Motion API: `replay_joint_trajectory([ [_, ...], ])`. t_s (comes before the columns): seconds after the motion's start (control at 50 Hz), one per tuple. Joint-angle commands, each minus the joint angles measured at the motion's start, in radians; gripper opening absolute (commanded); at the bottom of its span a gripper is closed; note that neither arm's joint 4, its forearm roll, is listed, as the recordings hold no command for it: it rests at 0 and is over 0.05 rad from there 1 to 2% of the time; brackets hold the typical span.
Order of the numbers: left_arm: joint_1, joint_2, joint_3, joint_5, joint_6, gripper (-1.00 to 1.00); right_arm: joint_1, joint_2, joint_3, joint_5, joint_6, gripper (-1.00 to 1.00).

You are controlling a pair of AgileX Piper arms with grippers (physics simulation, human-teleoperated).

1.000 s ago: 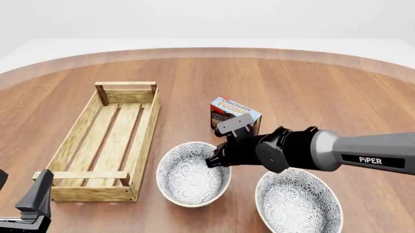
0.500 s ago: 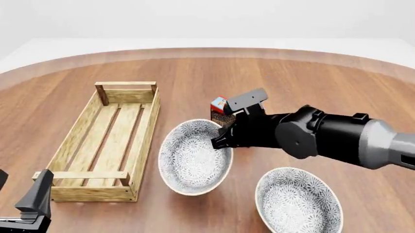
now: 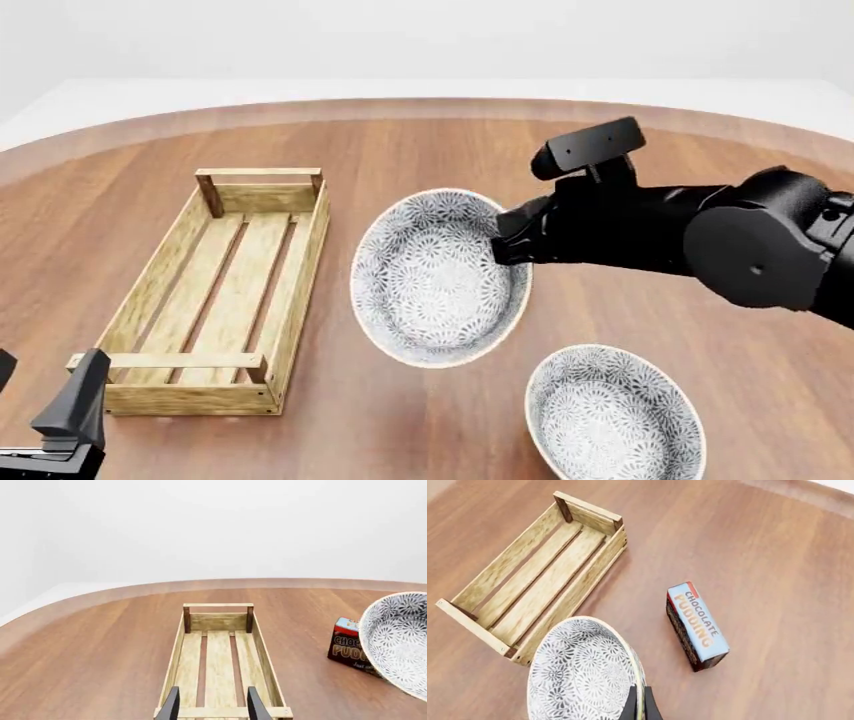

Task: Stack the left bowl on the right bowl and place them in the tray.

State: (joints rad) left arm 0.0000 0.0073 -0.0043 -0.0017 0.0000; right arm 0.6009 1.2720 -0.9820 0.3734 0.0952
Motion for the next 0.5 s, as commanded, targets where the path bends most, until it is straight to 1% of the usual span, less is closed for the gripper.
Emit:
replay_joint_trajectory([
  [0.02, 0.000, 0.000, 0.000, 0.000, 0.000, 1.00, -0.073, -0.158, 0.018, 0.098, -0.014, -1.00],
  [0.16, 0.000, 0.000, 0.000, 0.000, 0.000, 1.00, -0.134, -0.253, 0.056, 0.145, -0.015, -1.00],
  [0.28, 0.000, 0.000, 0.000, 0.000, 0.000, 1.00, -0.169, -0.305, 0.076, 0.168, -0.011, -1.00],
  [0.5, 0.000, 0.000, 0.000, 0.000, 0.000, 1.00, -0.214, -0.396, 0.157, 0.172, 0.023, -1.00],
])
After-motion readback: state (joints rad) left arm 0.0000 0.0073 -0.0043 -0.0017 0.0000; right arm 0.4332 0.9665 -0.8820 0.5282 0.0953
